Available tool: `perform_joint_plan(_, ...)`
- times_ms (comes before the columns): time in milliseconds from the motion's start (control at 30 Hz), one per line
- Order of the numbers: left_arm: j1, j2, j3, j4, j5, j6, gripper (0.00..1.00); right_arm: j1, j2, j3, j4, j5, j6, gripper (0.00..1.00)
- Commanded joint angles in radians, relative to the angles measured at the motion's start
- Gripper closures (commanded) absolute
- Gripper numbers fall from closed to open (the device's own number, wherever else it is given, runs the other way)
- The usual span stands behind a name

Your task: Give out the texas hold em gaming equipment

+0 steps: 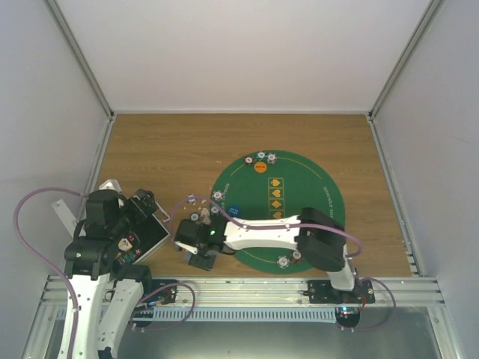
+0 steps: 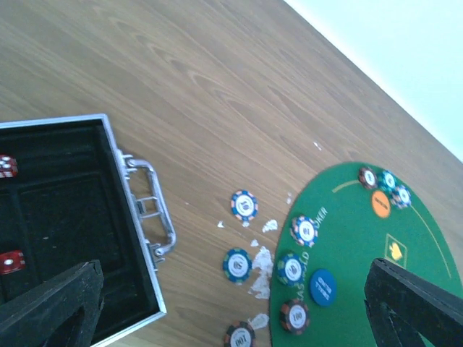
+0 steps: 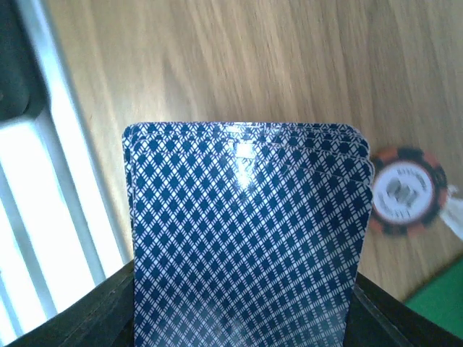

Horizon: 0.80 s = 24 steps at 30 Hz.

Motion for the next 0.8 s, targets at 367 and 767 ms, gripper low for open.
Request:
perform_joint_plan(367, 0.006, -0.027, -0.365, 0.309, 0.836, 0.029, 0.16, -0.168, -0.422, -0.319, 0.162, -0.053, -0.089, 0.4)
perform_joint_plan(767, 0.005, -0.031, -0.544, 0.543, 1.122, -0.072, 0.17, -0.2, -0.446, -0.282, 0.17, -0.114, -0.122, 0.4)
